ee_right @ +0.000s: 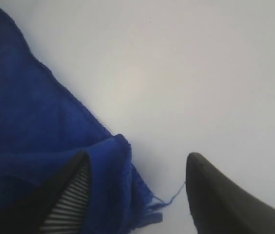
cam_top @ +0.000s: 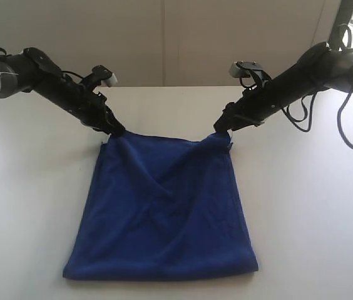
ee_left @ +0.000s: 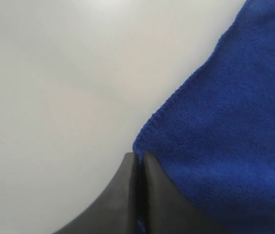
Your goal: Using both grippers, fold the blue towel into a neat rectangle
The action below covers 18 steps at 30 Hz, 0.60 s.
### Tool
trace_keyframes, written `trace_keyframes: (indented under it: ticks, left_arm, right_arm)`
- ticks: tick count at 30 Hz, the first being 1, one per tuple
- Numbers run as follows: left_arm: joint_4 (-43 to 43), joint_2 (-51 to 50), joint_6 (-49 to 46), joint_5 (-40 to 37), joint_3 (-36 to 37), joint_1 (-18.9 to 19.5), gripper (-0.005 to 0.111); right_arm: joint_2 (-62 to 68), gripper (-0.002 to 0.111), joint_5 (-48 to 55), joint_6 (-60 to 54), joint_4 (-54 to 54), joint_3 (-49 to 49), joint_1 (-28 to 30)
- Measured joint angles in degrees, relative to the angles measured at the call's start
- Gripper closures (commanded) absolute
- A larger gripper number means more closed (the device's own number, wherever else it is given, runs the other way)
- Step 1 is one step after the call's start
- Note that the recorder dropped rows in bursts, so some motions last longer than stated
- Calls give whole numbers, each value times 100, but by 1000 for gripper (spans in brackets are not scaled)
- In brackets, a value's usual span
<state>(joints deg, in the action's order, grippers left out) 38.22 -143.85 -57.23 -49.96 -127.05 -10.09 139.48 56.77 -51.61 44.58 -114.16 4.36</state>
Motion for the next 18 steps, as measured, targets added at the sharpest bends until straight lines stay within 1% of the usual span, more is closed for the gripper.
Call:
trace_keyframes:
  ticks: [2, 9, 10, 11, 13, 18]
  left_arm:
    - [0, 52, 0, 0, 0, 0, 107]
    - [0, 200, 0, 0, 0, 0, 107]
    - [0, 199, 0, 0, 0, 0, 107]
    - [0, 203, 0, -9, 0, 0, 107]
    - [0, 203, 0, -61, 0, 0, 107]
    - [-98, 203, 0, -217, 0, 0, 107]
  right_arm:
    - [0, 58, 29, -42, 10, 0, 0]
    - [0, 79, 108, -50, 10, 0, -66]
    - [0, 87, 108, -50, 10, 0, -89]
    - [0, 91, 108, -101, 10, 0, -125]
    - [0, 108, 96, -133, 10, 0, -174]
    - [-13, 108, -35, -146, -3, 0, -174]
